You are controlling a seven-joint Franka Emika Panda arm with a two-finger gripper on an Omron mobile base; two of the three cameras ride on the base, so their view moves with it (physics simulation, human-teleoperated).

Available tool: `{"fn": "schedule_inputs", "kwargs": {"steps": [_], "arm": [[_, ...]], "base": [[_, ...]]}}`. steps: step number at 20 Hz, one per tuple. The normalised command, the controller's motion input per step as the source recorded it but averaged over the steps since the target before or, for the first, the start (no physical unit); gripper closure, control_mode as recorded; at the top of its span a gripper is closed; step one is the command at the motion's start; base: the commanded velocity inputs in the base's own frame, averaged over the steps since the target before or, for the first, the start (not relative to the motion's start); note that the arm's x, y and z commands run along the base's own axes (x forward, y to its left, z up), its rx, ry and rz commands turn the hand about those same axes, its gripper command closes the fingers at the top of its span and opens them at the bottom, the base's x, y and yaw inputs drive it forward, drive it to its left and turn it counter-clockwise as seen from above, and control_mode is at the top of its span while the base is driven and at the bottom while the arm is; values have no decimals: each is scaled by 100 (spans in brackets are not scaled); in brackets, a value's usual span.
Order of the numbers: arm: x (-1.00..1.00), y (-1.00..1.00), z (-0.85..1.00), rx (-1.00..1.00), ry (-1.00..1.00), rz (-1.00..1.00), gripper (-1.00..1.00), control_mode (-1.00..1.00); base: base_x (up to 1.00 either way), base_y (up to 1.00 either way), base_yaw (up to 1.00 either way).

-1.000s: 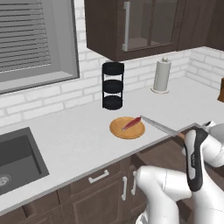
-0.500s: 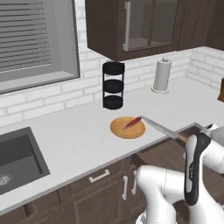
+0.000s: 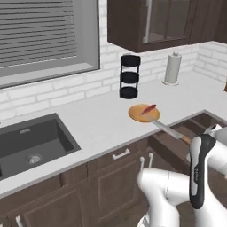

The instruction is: Pick up the knife from the drawer and place it on the cutting board. Then place the meat from the plate to the cutting board.

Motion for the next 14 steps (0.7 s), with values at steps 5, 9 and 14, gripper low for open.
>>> {"fn": "schedule_inputs", "kwargs": {"steps": [5,9,14], "arm": [[0,0,0,0,0,0,100,100],[0,0,0,0,0,0,100,100],[0,0,0,0,0,0,100,100]], "base": [[-85,44,5],[-70,14,18],[-63,1,25]]}}
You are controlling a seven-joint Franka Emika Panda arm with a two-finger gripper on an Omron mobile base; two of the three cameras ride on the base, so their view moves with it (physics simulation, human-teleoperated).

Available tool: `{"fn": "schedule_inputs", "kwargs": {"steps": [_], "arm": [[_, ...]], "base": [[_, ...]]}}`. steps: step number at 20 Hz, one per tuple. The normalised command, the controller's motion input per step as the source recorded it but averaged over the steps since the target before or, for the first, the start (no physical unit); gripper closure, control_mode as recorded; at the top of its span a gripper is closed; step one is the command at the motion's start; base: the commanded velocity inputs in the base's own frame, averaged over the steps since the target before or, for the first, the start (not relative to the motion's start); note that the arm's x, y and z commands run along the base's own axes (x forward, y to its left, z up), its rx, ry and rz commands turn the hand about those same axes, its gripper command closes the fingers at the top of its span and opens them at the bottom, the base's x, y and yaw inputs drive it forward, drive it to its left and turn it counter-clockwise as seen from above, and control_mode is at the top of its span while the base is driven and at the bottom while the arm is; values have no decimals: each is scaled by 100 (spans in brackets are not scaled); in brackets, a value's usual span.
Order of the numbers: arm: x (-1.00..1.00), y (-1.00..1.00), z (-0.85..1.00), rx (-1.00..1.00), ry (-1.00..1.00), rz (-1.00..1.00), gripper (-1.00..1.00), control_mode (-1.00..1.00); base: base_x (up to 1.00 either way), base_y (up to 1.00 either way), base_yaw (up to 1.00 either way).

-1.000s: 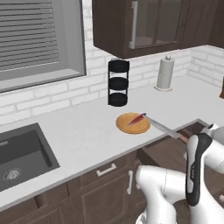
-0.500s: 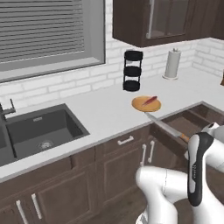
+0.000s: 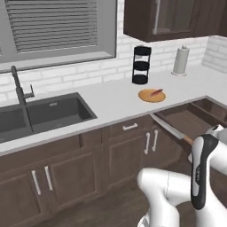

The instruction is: Pick up the knife from the drawer and place it on the cutting board. Then place the meat from the plate to the cutting board.

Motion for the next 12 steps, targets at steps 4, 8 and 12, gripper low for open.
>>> {"fn": "schedule_inputs", "kwargs": {"steps": [4,8,12], "arm": [[0,0,0,0,0,0,100,100],[0,0,0,0,0,0,100,100],[0,0,0,0,0,0,100,100]], "base": [[-60,0,25],[-54,0,23],[-20,25,31]]}}
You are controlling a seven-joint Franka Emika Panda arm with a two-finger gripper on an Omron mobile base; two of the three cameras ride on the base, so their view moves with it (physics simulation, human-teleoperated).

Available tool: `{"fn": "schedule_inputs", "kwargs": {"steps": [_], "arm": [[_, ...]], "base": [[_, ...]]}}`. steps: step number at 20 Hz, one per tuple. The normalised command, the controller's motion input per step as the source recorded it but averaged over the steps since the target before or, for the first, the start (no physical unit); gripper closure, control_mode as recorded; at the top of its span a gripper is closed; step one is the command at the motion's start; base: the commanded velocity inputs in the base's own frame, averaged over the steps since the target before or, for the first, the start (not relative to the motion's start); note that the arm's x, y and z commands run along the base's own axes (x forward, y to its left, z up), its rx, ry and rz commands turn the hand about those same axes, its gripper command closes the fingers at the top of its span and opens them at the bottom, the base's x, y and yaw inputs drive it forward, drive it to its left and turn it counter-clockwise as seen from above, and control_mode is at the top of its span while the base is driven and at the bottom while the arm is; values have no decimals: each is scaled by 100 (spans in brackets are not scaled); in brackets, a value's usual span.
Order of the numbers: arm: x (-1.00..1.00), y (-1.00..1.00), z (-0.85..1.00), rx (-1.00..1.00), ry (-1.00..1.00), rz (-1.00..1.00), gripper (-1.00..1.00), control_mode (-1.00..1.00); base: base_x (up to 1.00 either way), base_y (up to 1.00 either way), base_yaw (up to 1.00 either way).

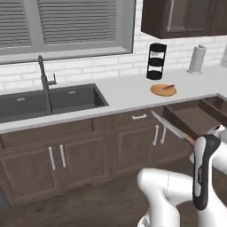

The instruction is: Pick up the knife from the drawer and place it on the cutting board. Then place the meat from the plate to the cutting board.

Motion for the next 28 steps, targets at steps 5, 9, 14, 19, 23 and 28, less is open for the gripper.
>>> {"fn": "schedule_inputs", "kwargs": {"steps": [5,9,14,19,23,28], "arm": [[0,0,0,0,0,0,100,100],[0,0,0,0,0,0,100,100],[0,0,0,0,0,0,100,100],[0,0,0,0,0,0,100,100],[0,0,0,0,0,0,100,100],[0,0,0,0,0,0,100,100]], "base": [[17,91,28],[58,100,12],[80,100,0],[96,100,-1],[74,100,-1],[44,100,-2]]}}
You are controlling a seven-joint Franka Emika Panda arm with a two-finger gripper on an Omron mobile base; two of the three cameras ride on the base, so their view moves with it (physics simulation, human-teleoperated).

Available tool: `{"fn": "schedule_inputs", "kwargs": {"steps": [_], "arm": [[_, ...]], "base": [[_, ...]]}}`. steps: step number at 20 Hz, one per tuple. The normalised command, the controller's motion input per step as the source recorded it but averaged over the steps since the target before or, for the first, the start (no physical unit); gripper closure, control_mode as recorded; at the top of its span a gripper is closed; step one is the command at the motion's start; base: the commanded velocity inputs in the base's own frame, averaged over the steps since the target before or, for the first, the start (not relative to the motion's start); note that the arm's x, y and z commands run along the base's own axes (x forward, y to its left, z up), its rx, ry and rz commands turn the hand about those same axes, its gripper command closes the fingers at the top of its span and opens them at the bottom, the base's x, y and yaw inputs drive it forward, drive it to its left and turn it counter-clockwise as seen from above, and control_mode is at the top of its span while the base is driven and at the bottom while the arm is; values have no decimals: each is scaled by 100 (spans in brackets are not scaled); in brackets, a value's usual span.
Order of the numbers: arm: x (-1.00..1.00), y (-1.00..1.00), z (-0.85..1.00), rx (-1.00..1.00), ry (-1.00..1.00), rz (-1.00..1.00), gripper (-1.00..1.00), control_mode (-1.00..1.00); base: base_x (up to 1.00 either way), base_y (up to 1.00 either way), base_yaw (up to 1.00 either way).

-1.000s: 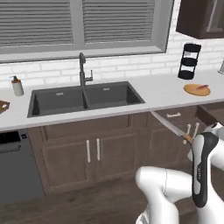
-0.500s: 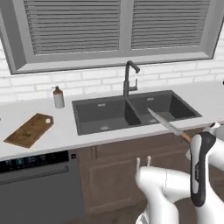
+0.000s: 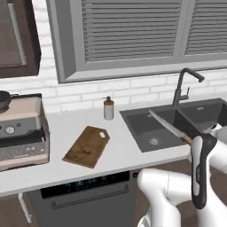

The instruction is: Pick up the knife from the drawer and place it on the cutting board. Then place the meat from the plate to the cutting board.

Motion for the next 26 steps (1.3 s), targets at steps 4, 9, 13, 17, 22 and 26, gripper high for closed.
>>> {"fn": "schedule_inputs", "kwargs": {"steps": [4,9,13,17,22,26], "arm": [[0,0,0,0,0,0,100,100],[8,20,-5,-5,2,-3,100,-100],[61,76,-24,-19,9,-17,100,-100],[76,39,-24,-14,14,-15,100,-100],[75,10,-25,-9,14,-11,100,-100],[68,0,-34,-1,11,-3,100,-100]], "base": [[18,100,-4],[21,80,-6],[0,0,0],[0,0,0],[0,0,0],[0,0,0]]}}
